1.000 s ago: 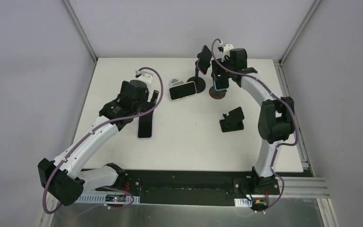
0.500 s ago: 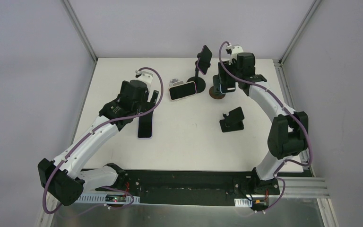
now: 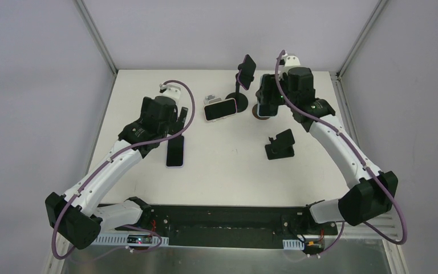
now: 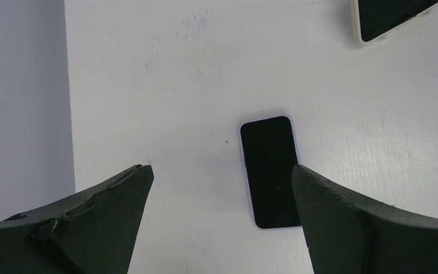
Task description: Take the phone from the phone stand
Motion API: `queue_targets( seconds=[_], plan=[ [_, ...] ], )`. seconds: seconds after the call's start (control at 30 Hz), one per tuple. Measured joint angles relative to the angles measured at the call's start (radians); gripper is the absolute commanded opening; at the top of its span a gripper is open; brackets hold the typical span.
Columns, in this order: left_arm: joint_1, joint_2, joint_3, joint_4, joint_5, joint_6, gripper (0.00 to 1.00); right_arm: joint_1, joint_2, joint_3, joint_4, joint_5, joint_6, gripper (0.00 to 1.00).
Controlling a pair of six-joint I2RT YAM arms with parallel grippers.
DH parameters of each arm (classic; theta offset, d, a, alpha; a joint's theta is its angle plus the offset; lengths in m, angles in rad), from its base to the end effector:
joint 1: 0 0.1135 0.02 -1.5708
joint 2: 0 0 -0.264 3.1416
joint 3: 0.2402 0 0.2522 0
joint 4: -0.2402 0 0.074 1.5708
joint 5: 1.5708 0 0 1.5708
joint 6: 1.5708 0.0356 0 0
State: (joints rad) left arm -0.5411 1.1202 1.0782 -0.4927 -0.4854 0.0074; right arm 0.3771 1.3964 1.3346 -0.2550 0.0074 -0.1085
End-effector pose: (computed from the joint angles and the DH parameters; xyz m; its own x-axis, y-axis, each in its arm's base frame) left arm 0.2169 -0.1110 0.3471 -0.4359 0.2696 -0.8586 0.1147 0.9629 0.2441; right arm 0.3037 0.1200 0.3841 -0.2488 -0.2150 -0.9444 -0.3909 0.9144 -0.1052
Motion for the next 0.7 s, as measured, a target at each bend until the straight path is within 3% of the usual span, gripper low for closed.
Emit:
queue_targets(
  seconds=[0.37,0.7],
  plan=[
    [0.019,-0.036,-0.003,0.0,-0.174,-0.035,0.99,0.301,0.009,-0.003,-0.166,0.105,0.295,0.54],
    [0.031,-0.072,-0.014,0.0,-0.342,-0.068,0.99,0.518,0.351,0.169,-0.241,0.204,0.524,0.56]
  ],
)
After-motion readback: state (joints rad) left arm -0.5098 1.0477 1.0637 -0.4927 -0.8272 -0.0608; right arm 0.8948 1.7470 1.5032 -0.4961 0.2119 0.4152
